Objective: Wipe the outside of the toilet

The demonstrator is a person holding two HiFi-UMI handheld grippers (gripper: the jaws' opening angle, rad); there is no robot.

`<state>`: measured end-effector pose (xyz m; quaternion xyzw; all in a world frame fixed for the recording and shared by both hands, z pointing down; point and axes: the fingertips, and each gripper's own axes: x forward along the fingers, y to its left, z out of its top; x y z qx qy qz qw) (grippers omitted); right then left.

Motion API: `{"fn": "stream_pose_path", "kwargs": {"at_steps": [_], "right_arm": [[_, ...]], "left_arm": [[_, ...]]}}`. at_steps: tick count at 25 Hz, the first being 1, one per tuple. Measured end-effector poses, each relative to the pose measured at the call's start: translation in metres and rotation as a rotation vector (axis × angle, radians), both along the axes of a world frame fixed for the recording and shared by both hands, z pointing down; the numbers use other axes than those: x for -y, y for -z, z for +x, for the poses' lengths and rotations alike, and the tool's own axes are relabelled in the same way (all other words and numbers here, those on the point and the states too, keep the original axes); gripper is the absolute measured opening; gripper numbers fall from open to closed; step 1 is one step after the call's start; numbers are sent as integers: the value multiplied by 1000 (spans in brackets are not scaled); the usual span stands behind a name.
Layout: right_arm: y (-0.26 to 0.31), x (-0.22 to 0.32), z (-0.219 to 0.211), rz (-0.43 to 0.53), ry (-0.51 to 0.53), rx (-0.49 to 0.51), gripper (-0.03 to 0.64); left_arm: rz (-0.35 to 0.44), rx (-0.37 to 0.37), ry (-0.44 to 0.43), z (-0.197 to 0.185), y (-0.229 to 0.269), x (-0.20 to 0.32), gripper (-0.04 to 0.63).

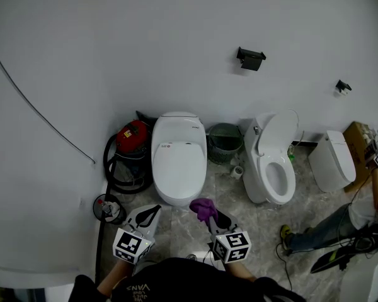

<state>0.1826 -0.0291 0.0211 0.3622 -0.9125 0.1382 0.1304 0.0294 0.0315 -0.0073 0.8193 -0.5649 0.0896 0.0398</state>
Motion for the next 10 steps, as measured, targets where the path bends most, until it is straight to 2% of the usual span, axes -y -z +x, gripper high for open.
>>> {"fn": "stream_pose_path", "kwargs": {"at_steps": [10], "right_arm": [[-4, -5, -3, 13, 0, 0, 40]], "left_arm": [[3, -13, 6, 0, -6, -7, 3]]}}
